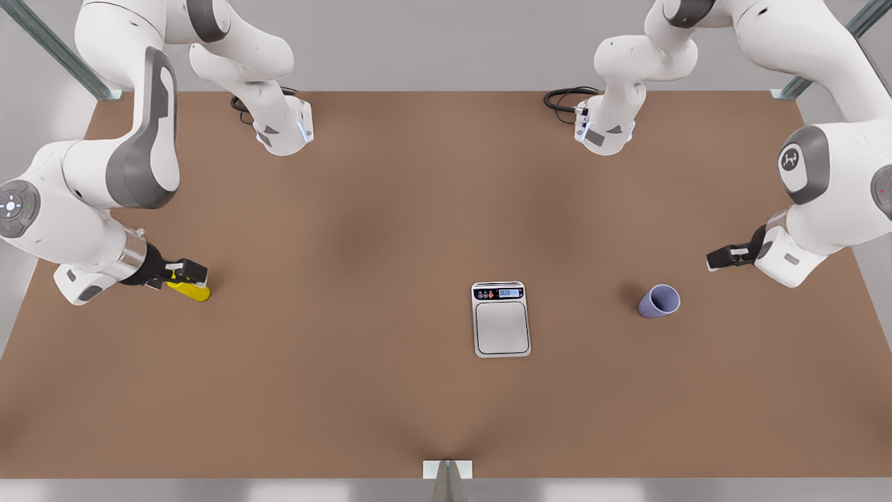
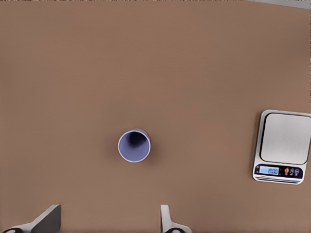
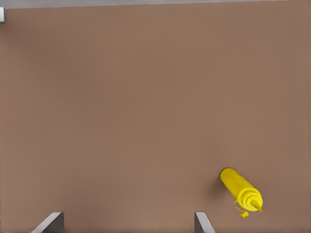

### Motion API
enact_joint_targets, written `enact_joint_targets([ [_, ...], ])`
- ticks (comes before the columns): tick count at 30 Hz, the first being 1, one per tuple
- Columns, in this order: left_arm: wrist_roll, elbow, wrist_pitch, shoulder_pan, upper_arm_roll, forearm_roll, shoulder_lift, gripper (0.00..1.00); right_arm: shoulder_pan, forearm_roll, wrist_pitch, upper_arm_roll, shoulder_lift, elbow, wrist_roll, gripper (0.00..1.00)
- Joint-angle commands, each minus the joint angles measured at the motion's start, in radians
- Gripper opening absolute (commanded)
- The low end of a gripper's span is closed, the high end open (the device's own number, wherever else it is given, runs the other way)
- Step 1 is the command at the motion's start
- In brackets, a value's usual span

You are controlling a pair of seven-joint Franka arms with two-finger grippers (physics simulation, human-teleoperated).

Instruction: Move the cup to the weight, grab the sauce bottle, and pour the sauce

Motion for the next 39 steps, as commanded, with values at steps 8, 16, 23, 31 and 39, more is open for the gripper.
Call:
enact_joint_targets([
  [8, 0.088, -0.152, 0.136, 0.001, 0.052, 0.006, -0.005, 1.00, -0.019, -0.002, 0.005, -0.001, 0.011, -0.010, -0.139, 1.00],
  [16, 0.118, -0.488, 0.489, 0.000, 0.064, 0.004, -0.011, 1.00, -0.187, 0.003, 0.032, -0.002, 0.019, -0.081, -0.794, 1.00],
  [23, 0.120, -0.549, 0.676, 0.000, 0.072, 0.002, 0.066, 1.00, -0.268, 0.032, 0.138, -0.002, 0.007, -0.193, -1.124, 1.00],
  [31, 0.120, -0.559, 0.756, 0.001, 0.072, 0.002, 0.144, 1.00, -0.464, 0.252, 0.227, -0.004, 0.005, -0.391, -1.597, 1.00],
  [39, 0.120, -0.579, 0.811, 0.001, 0.072, -0.002, 0.190, 0.80, -0.653, 0.546, 0.314, -0.004, 0.129, -0.550, -2.034, 1.00],
])
